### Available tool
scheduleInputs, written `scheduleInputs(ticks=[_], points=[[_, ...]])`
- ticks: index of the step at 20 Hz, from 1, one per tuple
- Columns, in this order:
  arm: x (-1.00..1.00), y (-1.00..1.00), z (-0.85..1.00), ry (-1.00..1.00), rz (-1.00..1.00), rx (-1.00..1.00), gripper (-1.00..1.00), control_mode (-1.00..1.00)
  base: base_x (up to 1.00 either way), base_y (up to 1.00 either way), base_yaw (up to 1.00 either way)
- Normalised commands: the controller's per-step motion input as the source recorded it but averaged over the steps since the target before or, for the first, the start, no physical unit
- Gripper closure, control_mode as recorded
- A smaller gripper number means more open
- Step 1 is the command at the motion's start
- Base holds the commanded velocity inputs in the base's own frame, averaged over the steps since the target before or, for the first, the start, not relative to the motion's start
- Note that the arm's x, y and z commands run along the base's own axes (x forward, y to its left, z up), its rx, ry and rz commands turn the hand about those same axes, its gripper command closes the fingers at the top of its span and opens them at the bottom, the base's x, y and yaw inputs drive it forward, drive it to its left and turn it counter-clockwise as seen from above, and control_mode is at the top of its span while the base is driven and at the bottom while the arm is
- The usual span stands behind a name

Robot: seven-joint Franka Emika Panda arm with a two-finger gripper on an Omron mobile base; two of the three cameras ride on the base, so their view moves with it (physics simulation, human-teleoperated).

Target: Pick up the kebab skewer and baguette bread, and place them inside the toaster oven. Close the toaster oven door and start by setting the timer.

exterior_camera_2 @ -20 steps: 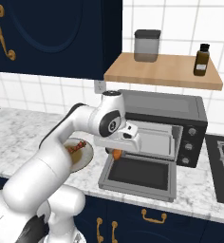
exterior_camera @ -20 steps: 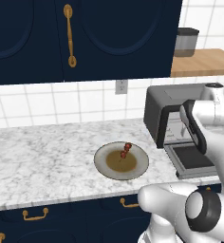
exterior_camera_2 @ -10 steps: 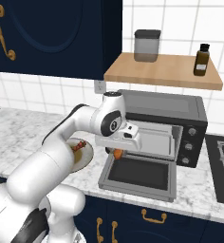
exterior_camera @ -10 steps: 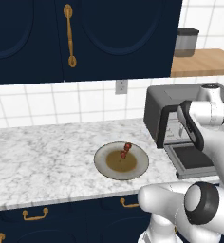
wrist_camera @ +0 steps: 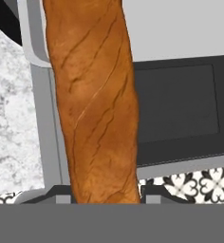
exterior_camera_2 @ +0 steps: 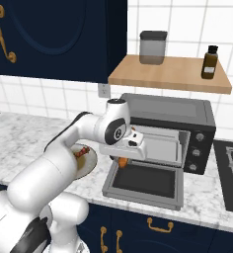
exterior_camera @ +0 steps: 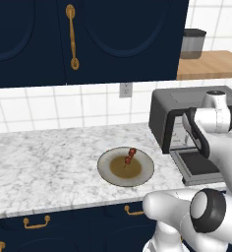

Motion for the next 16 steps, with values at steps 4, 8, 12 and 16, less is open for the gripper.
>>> scheduleInputs(ticks=[4,8,12,16], points=[[0.25,0.00,0.00,0.00,0.00,0.00,1.00,-1.00,0.00,0.00,0.00],[0.44,0.00,0.00,0.01,0.01,-0.01,1.00,-1.00,0.00,0.00,0.00],[0.34,0.00,0.00,0.01,0.05,-0.03,1.00,-1.00,0.00,0.00,0.00],[0.16,0.00,0.00,0.00,0.04,-0.01,1.00,-1.00,0.00,0.00,0.00]])
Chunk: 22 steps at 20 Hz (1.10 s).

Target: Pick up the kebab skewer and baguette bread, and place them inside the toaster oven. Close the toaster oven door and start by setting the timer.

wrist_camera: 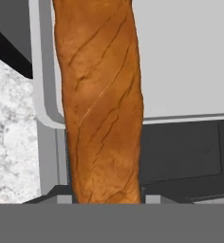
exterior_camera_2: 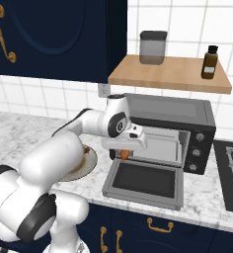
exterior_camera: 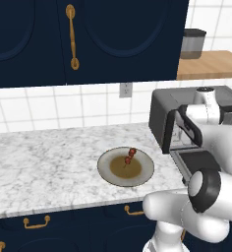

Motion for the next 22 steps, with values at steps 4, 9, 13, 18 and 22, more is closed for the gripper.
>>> scheduleInputs(ticks=[4,9,13,18,22], points=[[0.26,0.00,-0.10,0.00,0.05,0.00,1.00,-1.00,0.00,0.00,0.00],[0.29,0.00,-0.24,0.00,0.05,0.00,1.00,-1.00,0.00,0.00,0.00],[0.26,0.00,-0.13,0.00,0.04,0.00,1.00,-1.00,0.00,0.00,0.00],[0.27,-0.03,-0.04,0.00,0.01,0.00,1.00,-1.00,0.00,0.00,0.00],[0.22,-0.09,-0.14,0.00,0.00,0.00,1.00,-1.00,0.00,0.00,0.00]])
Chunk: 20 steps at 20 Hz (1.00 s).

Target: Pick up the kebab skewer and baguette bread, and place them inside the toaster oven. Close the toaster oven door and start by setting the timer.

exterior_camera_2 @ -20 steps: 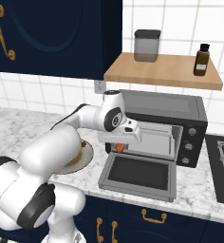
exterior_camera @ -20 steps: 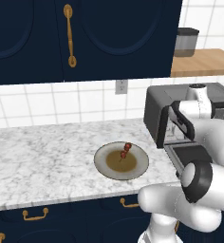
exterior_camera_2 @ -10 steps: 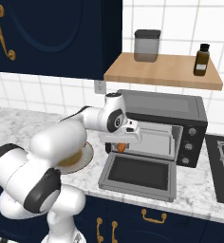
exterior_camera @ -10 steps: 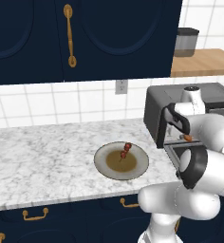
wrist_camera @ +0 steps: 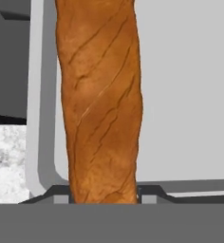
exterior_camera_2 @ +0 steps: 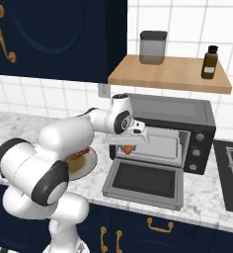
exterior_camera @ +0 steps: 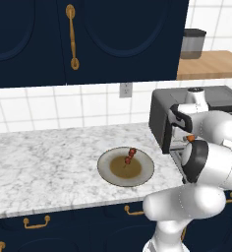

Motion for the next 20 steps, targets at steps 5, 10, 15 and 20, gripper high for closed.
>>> scheduleInputs(ticks=[5,10,15,20], points=[[0.00,-0.03,-0.24,0.00,0.00,0.00,-1.00,-1.00,0.00,0.00,0.00],[0.00,-0.01,-0.16,-0.01,0.00,0.00,-1.00,-1.00,0.00,0.00,0.00],[-0.30,-0.07,0.00,-0.07,0.00,0.00,-1.00,-1.00,0.00,0.00,0.00],[-0.55,0.00,0.31,-0.08,0.00,0.00,-1.00,-1.00,0.00,0.00,0.00]])
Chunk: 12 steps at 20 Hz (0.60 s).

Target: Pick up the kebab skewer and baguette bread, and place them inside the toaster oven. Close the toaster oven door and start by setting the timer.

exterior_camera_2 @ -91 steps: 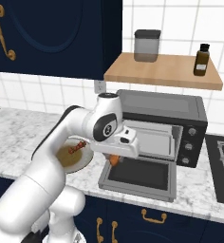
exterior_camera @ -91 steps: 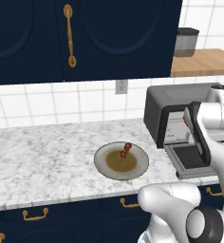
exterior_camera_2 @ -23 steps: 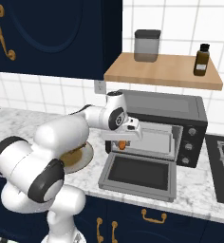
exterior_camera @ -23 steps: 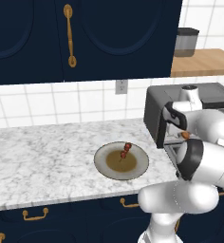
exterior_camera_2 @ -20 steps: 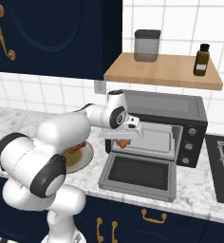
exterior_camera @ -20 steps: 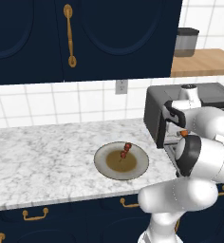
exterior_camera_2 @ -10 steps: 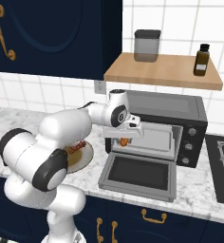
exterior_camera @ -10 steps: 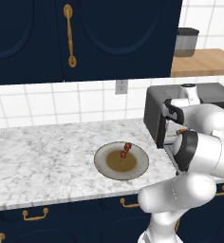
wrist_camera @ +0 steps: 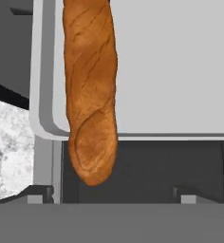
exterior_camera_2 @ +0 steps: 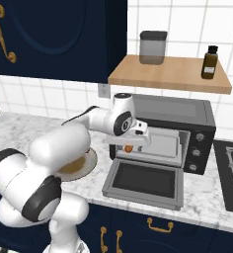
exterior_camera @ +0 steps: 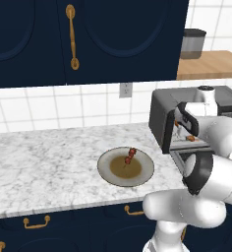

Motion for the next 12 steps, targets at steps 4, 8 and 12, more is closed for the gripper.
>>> scheduleInputs(ticks=[4,8,12], points=[[-0.83,0.43,0.66,-0.06,0.00,0.00,-1.00,-1.00,0.00,0.00,0.00],[-1.00,0.69,0.08,0.00,-0.10,0.00,-1.00,-1.00,0.00,0.00,0.00],[-0.91,1.00,0.00,0.00,-0.21,0.00,-1.00,-1.00,0.00,0.00,0.00]])
